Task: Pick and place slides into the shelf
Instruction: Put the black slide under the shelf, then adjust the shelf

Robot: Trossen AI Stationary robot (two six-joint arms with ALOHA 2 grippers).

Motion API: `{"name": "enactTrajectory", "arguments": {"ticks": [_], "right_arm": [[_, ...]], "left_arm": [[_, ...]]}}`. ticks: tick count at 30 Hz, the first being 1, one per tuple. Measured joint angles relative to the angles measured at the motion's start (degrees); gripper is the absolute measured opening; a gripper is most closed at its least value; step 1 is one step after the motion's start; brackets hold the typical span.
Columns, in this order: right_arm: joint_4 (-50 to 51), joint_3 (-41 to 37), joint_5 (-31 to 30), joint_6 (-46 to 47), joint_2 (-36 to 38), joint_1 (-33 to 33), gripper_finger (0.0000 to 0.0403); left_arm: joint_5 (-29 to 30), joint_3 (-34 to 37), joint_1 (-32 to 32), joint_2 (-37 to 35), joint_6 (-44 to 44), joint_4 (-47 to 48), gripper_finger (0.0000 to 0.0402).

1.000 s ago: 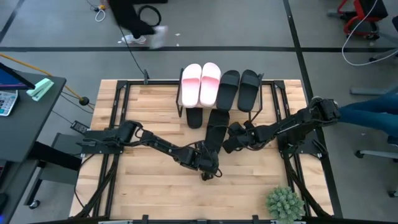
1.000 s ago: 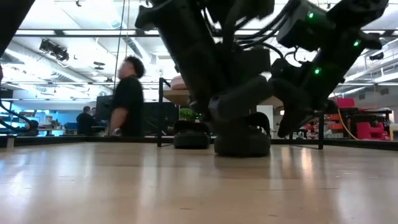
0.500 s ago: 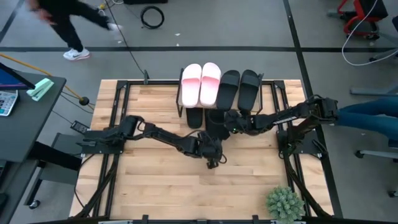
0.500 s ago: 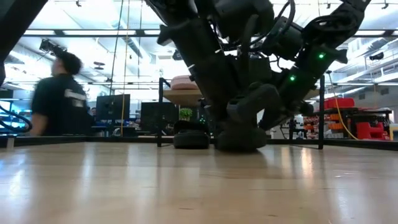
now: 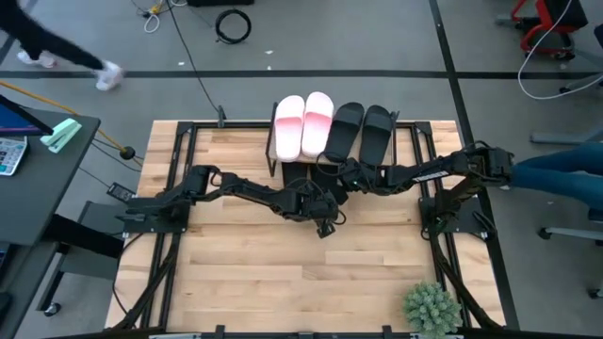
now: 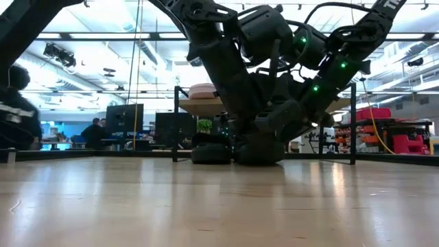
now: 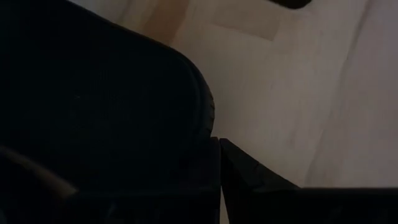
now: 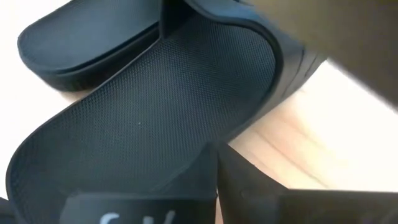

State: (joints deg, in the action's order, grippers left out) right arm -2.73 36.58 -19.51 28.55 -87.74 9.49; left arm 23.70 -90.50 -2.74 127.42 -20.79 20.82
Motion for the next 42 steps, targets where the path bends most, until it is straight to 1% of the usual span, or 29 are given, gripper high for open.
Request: {"name": "enactTrajectory", "arguments": {"ticks": [5, 10, 16, 18, 20, 23, 27, 30, 32, 34, 36, 38, 40, 42], "right_arm": [[0.3, 0.0, -0.5, 0.6, 0.0, -0.5, 0.0], [2.1, 0.0, -5.5, 3.4, 0.0, -3.4, 0.0], [9.2, 0.1, -11.3, 9.5, 0.0, -9.2, 0.0], [9.2, 0.1, -13.3, 9.5, 0.0, -11.0, 0.0], [7.2, 0.1, -13.9, 7.5, 0.0, -12.0, 0.0], [3.9, 0.1, -11.1, 4.4, 0.8, -12.4, 0.0], [2.1, 0.1, -3.2, 2.5, 2.5, -12.0, 0.0], [2.1, 0.1, 2.5, 2.2, 2.8, -11.6, 0.0], [2.5, 0.1, 3.3, 2.3, 2.8, -11.3, 0.0], [3.7, 0.2, 2.9, 2.5, 2.8, -10.9, 0.0], [6.1, 0.2, 1.8, 2.5, 2.8, -10.5, 0.0], [9.0, 0.2, 2.0, 2.0, 2.8, -9.8, 0.0], [11.5, 0.2, 4.7, 0.0, 2.7, -8.7, 0.0], [11.8, 0.2, 6.6, -2.5, 2.7, -7.6, 0.0]], "left_arm": [[0.2, 0.0, 0.9, 0.0, -0.2, 0.3, 0.0008], [0.9, 0.1, 0.9, 0.0, -0.5, 0.7, 0.0004], [3.0, 0.0, -0.9, 0.0, -2.6, 0.1, 0.0004], [3.4, 0.0, -1.9, 0.0, -1.6, -0.2, 0.0004], [3.5, 0.0, -3.2, 0.0, -1.3, -0.8, 0.0005], [3.9, -0.1, -4.8, -0.8, -2.3, -0.2, 0.0003], [3.5, -0.1, -6.3, -2.6, -4.2, 0.6, 0.0006], [3.2, -0.1, -7.3, -3.4, -3.9, 0.6, 0.0004], [3.1, -0.1, -7.5, -3.7, -3.6, 0.5, 0.0003], [3.0, -0.1, -7.5, -3.8, -3.7, 0.6, 0.0005], [3.2, 0.0, -7.8, -3.8, -3.7, 0.7, 0.0008], [3.3, 0.0, -7.9, -3.8, -3.7, 0.5, 0.0006], [3.2, 0.0, -8.1, -3.8, -3.6, 0.5, 0.0004], [3.2, 0.0, -8.1, -3.8, -3.6, 0.1, 0.0004]]}}
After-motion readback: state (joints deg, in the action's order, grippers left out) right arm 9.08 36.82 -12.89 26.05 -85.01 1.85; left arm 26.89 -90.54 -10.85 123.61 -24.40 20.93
